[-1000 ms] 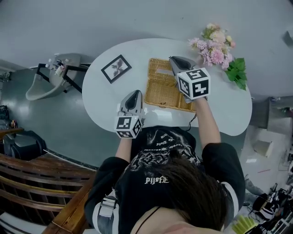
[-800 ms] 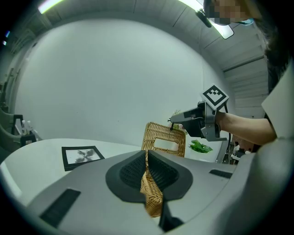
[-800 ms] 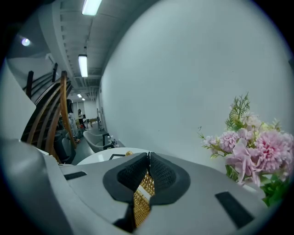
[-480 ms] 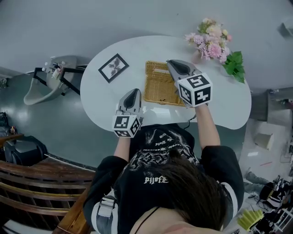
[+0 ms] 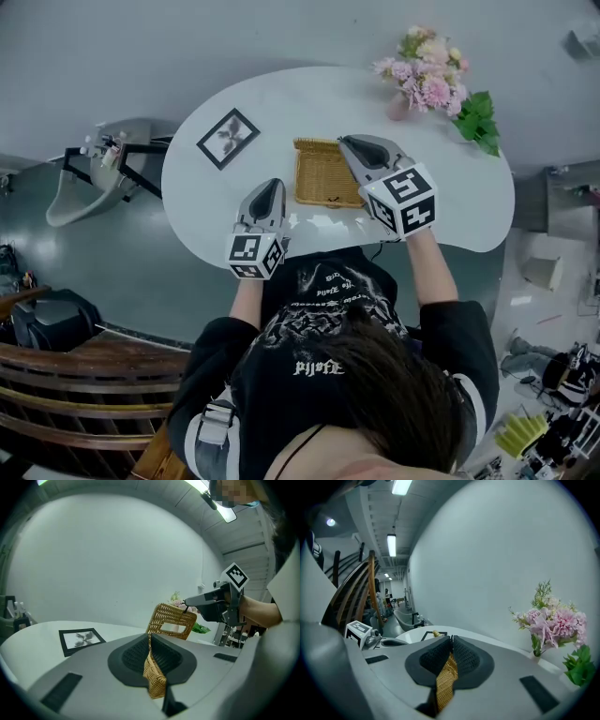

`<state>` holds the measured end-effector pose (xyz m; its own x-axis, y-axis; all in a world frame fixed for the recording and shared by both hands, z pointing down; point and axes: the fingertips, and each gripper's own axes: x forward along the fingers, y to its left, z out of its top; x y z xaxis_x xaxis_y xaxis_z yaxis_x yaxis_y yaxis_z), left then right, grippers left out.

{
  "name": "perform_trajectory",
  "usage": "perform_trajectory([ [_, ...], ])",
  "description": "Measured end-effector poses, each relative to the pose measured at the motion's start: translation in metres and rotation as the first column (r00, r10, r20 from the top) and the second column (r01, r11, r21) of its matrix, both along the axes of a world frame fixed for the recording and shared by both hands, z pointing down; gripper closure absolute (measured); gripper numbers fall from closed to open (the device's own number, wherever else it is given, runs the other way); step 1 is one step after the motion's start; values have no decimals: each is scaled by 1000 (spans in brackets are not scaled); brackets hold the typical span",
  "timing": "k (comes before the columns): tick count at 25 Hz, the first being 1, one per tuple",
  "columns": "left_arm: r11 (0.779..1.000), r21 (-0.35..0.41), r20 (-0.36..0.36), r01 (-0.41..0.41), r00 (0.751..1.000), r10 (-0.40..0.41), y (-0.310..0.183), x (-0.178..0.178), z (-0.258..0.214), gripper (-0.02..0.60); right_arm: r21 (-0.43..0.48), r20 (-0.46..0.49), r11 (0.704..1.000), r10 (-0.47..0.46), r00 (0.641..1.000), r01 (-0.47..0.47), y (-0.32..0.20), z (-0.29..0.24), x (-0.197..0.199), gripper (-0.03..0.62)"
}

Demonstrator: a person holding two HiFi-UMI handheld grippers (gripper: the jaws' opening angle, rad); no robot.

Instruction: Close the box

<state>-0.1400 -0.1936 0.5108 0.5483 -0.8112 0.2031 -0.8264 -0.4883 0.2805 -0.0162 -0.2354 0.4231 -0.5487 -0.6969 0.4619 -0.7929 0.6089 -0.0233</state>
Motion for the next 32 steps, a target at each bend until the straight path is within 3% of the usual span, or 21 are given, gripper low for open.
perform_trajectory([
  [17,988,-1,5,157,988,-157,10,1,-7,549,-89,95,992,-80,992,88,42,19,-4,549],
  [22,987,-3,2,163,987,-163,19,13,-10,549,-138,148,984,-92,985,112,53,31,-1,549],
  [32,981,-19,34,193,981,-193,39,15,-3,549,-175,156,977,-93,983,121,72,50,-5,549],
])
